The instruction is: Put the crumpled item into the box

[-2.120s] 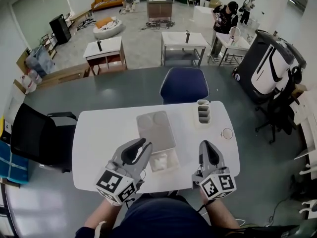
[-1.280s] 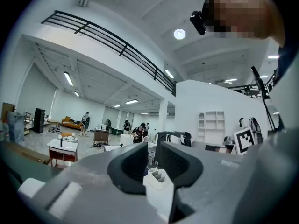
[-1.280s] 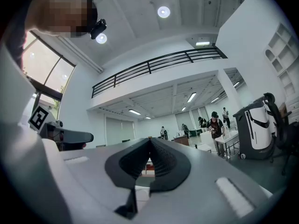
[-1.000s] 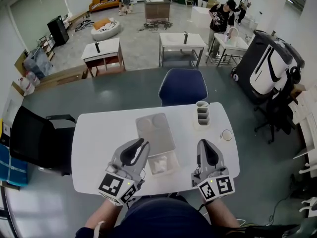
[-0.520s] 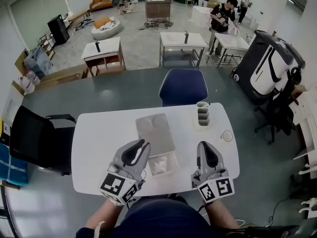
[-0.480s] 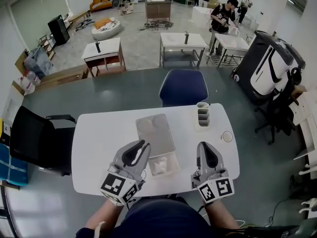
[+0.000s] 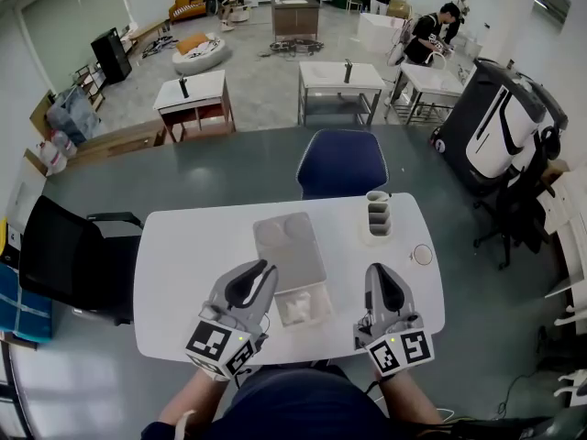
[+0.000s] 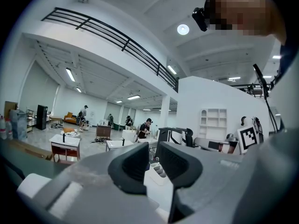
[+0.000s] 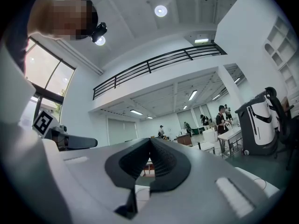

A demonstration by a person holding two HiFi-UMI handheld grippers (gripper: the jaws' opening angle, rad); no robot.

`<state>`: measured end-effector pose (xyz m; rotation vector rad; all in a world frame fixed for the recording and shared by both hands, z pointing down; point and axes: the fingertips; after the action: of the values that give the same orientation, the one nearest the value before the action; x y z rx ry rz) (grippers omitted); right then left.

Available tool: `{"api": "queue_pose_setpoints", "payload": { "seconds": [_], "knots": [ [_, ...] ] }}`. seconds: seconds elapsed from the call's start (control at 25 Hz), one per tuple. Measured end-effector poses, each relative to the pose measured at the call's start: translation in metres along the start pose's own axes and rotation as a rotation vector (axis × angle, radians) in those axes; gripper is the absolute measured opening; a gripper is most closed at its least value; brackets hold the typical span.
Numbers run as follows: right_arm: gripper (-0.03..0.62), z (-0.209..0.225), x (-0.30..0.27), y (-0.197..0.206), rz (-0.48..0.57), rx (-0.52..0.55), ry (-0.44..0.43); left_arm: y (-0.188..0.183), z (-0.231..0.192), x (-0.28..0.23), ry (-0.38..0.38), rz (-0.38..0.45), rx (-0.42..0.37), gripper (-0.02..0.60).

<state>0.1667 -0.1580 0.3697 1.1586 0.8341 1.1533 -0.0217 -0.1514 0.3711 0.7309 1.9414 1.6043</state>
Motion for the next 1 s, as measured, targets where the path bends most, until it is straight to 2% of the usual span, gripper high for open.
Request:
{"api": "queue_pose_setpoints", "payload": {
  "seconds": [1.0],
  "knots": [
    [0.002, -0.0039, 0.0009, 0.0029, -0.01, 0.002, -0.019, 0.0074, 0.0, -0.0018, 0.007, -0.02, -0.001, 0.073]
  ]
}}
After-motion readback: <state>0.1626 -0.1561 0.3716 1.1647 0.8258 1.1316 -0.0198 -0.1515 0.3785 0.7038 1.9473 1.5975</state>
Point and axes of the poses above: the fingertips, and each gripper's own axes: x backward along the fingers, z to its right, y out of its underside, and after that the axes turned 12 degrees about y, right-handed
